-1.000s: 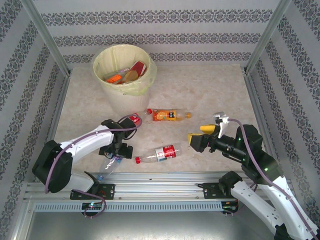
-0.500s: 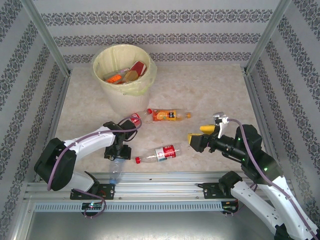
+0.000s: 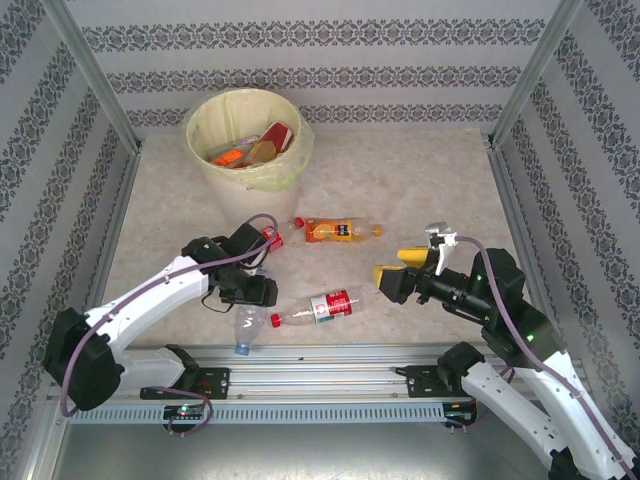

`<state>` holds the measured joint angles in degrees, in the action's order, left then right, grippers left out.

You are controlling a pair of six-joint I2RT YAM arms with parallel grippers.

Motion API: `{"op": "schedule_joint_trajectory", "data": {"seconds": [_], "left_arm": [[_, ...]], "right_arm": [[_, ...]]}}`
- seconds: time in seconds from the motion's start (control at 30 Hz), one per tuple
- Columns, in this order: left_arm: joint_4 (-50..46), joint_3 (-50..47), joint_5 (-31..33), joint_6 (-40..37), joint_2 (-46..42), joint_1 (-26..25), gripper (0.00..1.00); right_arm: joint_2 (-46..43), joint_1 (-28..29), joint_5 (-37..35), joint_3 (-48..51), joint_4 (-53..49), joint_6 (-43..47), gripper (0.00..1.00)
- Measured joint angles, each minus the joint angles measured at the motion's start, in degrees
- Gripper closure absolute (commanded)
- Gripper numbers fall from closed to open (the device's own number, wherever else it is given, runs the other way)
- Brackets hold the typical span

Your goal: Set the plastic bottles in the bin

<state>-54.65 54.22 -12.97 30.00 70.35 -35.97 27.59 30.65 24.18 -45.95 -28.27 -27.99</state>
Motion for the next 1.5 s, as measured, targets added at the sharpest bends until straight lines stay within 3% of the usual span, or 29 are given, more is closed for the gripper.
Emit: {"op": "schedule_joint_trajectory", "data": {"seconds": [0.3,0.5,0.73,1.0,1.23,1.5], "left_arm": [[0.7,14.2,-8.0,-4.4,-1.7,-0.4,0.37],[1.3,27.9,-6.2,-6.8,3.0,-0.3,0.38],[0.3,46.1,-1.3,-9.3,14.3,1.0,0.40],[-3.7,68.3,2.4,-10.8,25.2,7.6,0.41],[-5.3,86.5,1.3,-9.8,32.9,15.6,0.42],[-1.8,89.4,0.7,-7.6,35.2,23.6,0.42]], "right_arm": [[-0.2,0.0,2.9,0.3,3.6,-0.8,0.02],[-0.2,0.0,3.6,0.3,5.4,-1.7,0.02],[-2.3,0.0,1.7,0.2,7.6,-2.1,0.02],[-4.9,0.0,-4.4,-1.4,9.1,-2.1,0.02],[-4.9,0.0,-6.9,-1.8,9.7,-2.1,0.02],[-4.3,0.0,-9.2,-2.2,9.5,-2.1,0.02]]}}
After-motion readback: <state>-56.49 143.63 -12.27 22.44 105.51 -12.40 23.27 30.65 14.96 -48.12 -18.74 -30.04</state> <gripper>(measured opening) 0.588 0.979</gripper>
